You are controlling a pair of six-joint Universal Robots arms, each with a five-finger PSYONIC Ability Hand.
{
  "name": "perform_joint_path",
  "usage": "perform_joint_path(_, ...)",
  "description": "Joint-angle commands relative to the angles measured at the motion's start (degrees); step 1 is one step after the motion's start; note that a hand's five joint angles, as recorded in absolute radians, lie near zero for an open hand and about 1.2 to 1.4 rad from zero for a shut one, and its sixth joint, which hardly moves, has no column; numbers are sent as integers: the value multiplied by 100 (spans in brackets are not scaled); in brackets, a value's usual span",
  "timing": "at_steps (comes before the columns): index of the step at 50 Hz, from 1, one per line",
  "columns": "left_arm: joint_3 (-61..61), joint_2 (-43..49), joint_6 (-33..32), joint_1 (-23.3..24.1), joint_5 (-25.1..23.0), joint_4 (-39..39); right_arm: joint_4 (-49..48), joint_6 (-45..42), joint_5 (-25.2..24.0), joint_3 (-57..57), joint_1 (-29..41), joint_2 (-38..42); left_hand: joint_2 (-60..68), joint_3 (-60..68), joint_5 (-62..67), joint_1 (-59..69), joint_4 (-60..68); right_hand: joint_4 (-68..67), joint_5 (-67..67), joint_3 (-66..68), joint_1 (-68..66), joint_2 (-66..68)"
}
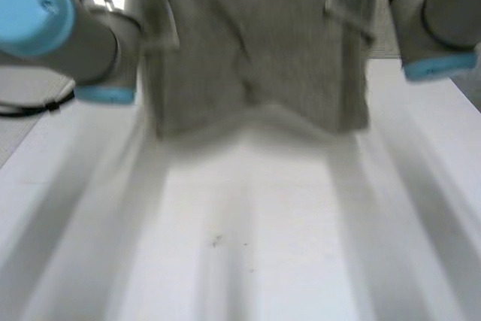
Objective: Fold the towel.
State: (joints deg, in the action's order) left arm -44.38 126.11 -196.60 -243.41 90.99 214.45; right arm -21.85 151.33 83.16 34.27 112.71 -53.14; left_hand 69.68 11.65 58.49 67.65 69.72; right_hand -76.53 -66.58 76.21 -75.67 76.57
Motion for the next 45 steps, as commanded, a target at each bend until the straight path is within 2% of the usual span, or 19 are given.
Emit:
perform_joint_path(1, 87, -131, 508, -163, -38, -53, 313, 195, -362, 53, -47, -109, 1032, 6835, 1151, 1235, 1028, -347, -342, 379, -433, 343)
perform_joint_path(3, -507, -140, 526, -329, -73, -376, 1144, 152, -791, 272, -47, -65, 1032, 6835, 1151, 1235, 1028, -347, -342, 379, -433, 343)
perform_joint_path(4, -511, -140, 526, -330, -73, -378, 1148, 151, -793, 273, -47, -65, 1032, 6835, 1151, 1235, 1028, -347, -342, 379, -433, 343)
perform_joint_path(6, -1411, -192, 517, -435, -125, -693, 2066, -85, -1142, 623, -47, 75, 1032, 6835, 1151, 1235, 1028, -347, -342, 379, -433, 343)
perform_joint_path(7, -1416, -192, 517, -435, -126, -694, 2071, -86, -1144, 625, -47, 75, 1032, 6835, 1151, 1235, 1028, -347, -342, 379, -433, 343)
perform_joint_path(9, -2483, -227, 508, -505, -309, -791, 2849, -523, -1407, 1193, -47, 145, 1032, 6835, 1151, 1235, 1028, -347, -342, 379, -433, 343)
perform_joint_path(10, -2488, -228, 508, -505, -310, -791, 2853, -526, -1408, 1196, -47, 146, 1032, 6835, 1151, 1235, 1028, -347, -342, 379, -433, 343)
perform_joint_path(11, -3028, -228, 482, -566, -441, -800, 3114, -769, -1521, 1553, -47, 154, 1032, 6835, 1151, 1235, 1028, -347, -342, 379, -433, 343)
perform_joint_path(12, -3033, -228, 482, -567, -442, -800, 3325, -1067, -1644, 1957, -56, 154, 1032, 6835, 1151, 1235, 1028, -347, -342, 379, -433, 343)
perform_joint_path(14, -3987, -228, 456, -681, -643, -809, 3458, -1358, -1723, 2309, -73, 163, 1032, 6835, 1151, 1235, 1028, -347, -342, 379, -433, 343)
perform_joint_path(17, -4682, -227, 456, -742, -723, -879, 3521, -1851, -1707, 2977, -100, 163, 1032, 6835, 1151, 1235, 1028, -347, -342, 379, -433, 343)
perform_joint_path(21, -5141, -271, 456, -795, -715, -914, 3574, -2099, -1654, 3446, -109, 119, 1032, 6835, 1151, 1235, 1028, -347, -342, 379, -433, 343)
perform_joint_path(25, -5520, -482, 456, -813, -706, -941, 3556, -1941, -1593, 3858, -109, -12, 1032, 6835, 1151, 1235, 1028, -347, -342, 379, -433, 343)
perform_joint_path(35, -5600, -852, 482, -822, -644, -686, 3284, -1203, -1548, 4517, -187, -389, 950, 6754, 1069, 1153, 946, -347, -342, 379, -433, 343)
perform_joint_path(37, -5696, -939, 482, -822, -601, -458, 3160, -1132, -1548, 4676, -232, -514, -336, 5467, -218, -133, -341, -347, -342, 379, -433, 343)
perform_joint_path(38, -5696, -939, 482, -822, -600, -457, 3012, -1071, -1548, 4833, -293, -644, -345, 5458, -226, -142, -349, -347, -342, 379, -433, 343)
perform_joint_path(40, -5810, -939, 464, -822, -592, -212, 2879, -1035, -1557, 4993, -355, -768, -3075, 2728, -2957, -2872, -3080, -347, -342, 379, -433, 343)
perform_joint_path(45, -5837, -826, 464, -822, -600, 104, 2616, -1027, -1584, 5292, -469, -962, -3121, 2683, -3002, -2918, -3125, -347, -342, 379, -433, 343)
